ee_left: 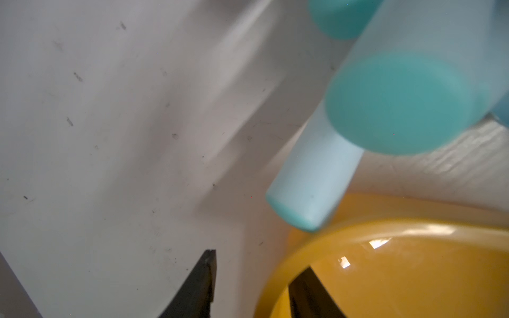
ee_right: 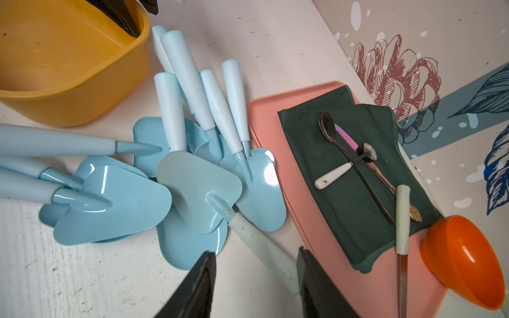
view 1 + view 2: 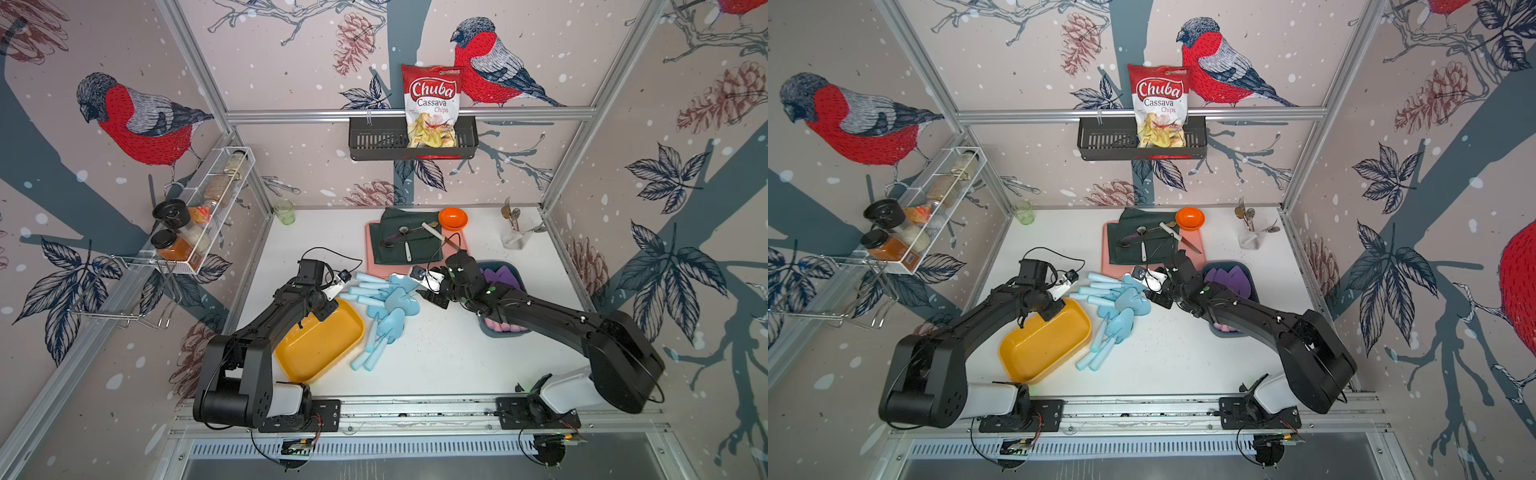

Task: Sort the small shovels by color and place them into the storage box
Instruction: Adjust the storage box at the center of the board.

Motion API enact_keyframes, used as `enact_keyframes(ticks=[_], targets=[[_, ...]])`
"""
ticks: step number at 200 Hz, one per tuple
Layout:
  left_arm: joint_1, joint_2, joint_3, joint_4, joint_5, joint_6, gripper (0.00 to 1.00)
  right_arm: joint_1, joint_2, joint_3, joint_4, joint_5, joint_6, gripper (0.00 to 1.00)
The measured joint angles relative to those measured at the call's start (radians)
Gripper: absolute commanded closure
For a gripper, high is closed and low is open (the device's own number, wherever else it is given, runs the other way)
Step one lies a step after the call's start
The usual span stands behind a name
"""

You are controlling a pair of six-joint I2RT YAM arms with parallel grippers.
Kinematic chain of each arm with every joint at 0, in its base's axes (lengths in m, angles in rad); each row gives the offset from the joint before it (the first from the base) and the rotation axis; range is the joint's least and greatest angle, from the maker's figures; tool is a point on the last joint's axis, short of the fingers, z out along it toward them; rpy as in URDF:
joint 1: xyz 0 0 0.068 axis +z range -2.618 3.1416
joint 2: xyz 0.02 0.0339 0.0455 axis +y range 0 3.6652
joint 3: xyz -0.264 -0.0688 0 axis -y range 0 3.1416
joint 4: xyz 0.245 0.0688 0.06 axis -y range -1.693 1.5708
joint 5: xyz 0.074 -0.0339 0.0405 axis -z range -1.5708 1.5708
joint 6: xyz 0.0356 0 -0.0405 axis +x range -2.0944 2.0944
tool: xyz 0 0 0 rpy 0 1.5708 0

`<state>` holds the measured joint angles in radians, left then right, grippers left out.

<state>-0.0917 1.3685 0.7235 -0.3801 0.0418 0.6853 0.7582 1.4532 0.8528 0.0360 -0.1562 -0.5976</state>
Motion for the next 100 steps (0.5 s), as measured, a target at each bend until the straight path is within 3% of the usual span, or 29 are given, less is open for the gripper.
enact_keyframes(ticks=[30, 100], targets=[[0.050, 0.026, 0.023, 0.029, 0.012, -0.100, 0.75, 0.009, -0.013, -0.014, 0.007, 0.001, 0.024, 0.47], [0.071, 0.082, 0.059, 0.075, 0.045, -0.428, 0.82, 0.024, -0.039, -0.038, 0.028, 0.042, 0.058, 0.47]])
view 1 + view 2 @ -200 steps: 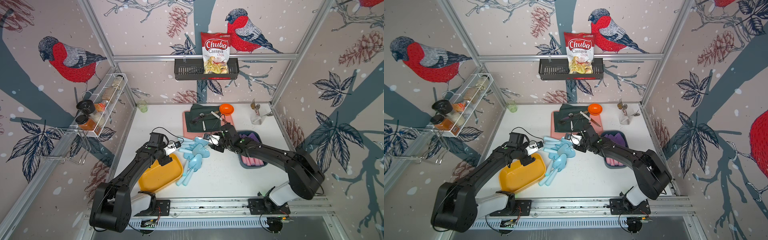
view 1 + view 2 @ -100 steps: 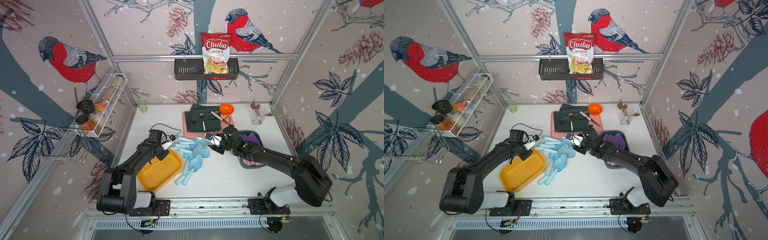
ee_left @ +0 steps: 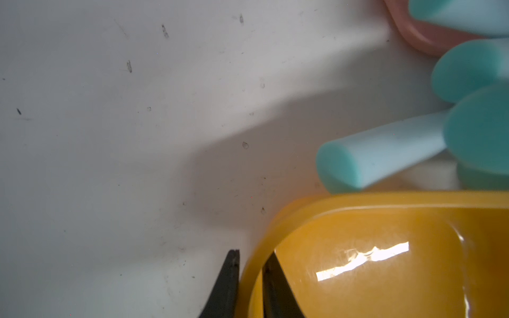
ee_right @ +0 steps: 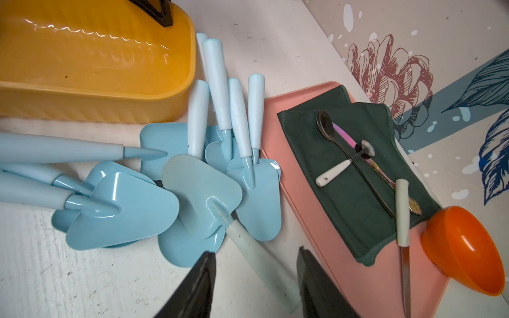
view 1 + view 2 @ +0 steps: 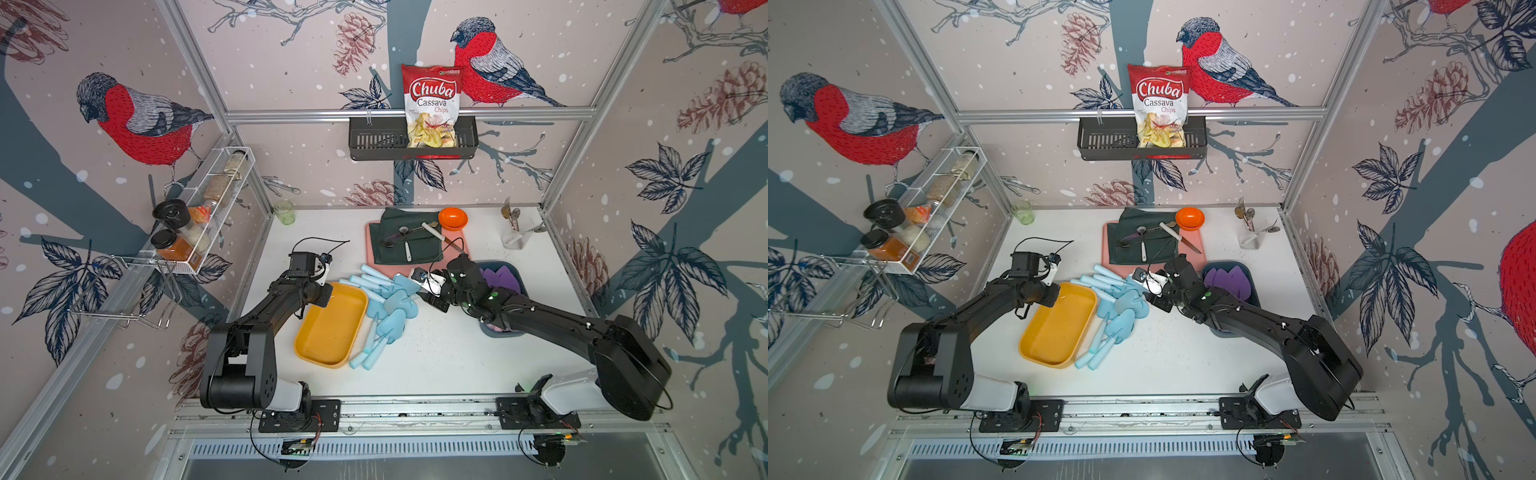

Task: Sort the small shovels by color and place them into the storage box
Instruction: Adjust the storage box at the center of the board.

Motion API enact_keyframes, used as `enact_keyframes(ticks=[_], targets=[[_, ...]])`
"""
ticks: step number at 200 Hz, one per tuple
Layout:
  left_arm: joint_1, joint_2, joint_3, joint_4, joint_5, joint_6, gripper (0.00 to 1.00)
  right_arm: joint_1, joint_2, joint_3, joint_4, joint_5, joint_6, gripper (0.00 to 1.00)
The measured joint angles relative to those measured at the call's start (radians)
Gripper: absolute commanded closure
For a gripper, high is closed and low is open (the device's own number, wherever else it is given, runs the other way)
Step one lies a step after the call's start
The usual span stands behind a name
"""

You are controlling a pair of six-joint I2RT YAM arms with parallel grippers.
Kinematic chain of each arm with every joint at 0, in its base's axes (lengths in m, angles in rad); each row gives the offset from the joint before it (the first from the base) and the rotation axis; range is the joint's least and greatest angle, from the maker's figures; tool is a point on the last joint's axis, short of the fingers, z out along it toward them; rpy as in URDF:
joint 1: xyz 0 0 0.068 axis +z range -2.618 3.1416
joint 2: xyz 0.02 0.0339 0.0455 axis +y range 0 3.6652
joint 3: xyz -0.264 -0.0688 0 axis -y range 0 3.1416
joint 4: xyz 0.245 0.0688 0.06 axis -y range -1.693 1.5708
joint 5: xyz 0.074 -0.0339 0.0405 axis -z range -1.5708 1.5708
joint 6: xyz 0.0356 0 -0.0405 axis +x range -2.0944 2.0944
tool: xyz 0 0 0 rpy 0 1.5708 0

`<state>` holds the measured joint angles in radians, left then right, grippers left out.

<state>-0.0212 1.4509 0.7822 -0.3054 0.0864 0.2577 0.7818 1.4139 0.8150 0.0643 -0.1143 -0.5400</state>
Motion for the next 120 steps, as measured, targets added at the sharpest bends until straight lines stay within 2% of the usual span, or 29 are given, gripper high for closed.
enact_keyframes(ticks=[31, 51, 87, 120], targets=[[0.001, 0.015, 0.016, 0.002, 0.015, -0.133, 0.82, 0.000, 0.013, 0.017, 0.002, 0.037, 0.015, 0.47], [0.001, 0.011, 0.014, 0.001, 0.015, -0.206, 0.77, -0.005, 0.040, 0.048, -0.014, 0.066, 0.016, 0.46], [0.001, -0.012, 0.011, -0.006, 0.018, -0.286, 0.56, -0.030, 0.109, 0.130, -0.100, 0.087, 0.015, 0.46], [0.006, -0.087, 0.006, -0.006, 0.018, -0.311, 0.43, -0.036, 0.150, 0.181, -0.208, 0.080, -0.024, 0.46]])
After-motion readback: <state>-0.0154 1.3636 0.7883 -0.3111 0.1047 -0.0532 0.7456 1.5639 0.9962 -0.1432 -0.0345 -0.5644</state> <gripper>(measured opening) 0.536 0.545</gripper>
